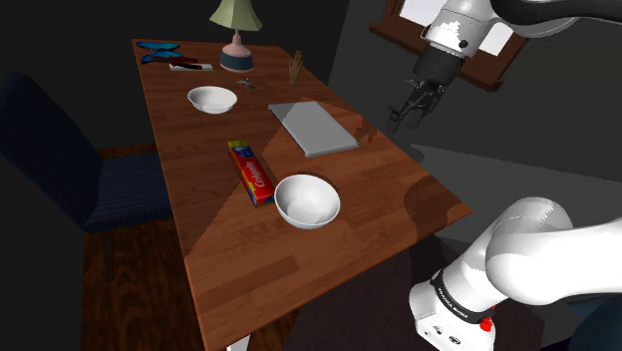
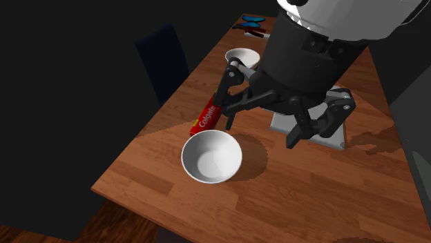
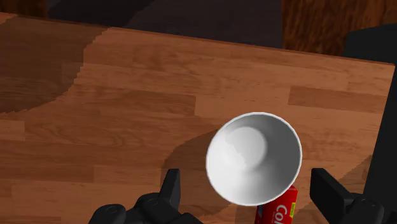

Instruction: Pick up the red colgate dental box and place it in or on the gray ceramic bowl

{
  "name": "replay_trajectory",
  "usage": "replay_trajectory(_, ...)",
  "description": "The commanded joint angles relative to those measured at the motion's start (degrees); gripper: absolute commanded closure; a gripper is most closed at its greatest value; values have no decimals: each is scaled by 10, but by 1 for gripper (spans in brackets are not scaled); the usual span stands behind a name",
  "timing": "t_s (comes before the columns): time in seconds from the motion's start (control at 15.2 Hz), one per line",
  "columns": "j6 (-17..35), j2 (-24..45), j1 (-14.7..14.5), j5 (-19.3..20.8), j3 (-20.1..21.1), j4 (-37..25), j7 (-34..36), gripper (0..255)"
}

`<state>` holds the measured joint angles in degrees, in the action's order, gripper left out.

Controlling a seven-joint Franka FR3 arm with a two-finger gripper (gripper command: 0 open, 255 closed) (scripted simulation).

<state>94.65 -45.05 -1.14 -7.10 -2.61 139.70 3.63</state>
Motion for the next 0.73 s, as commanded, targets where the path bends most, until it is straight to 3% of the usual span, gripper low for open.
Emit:
replay_trajectory(0.0, 0, 0, 0, 0, 0, 0, 0, 0)
replay_trajectory(0.66, 171, 197, -21, -9, 42, -28, 13, 0)
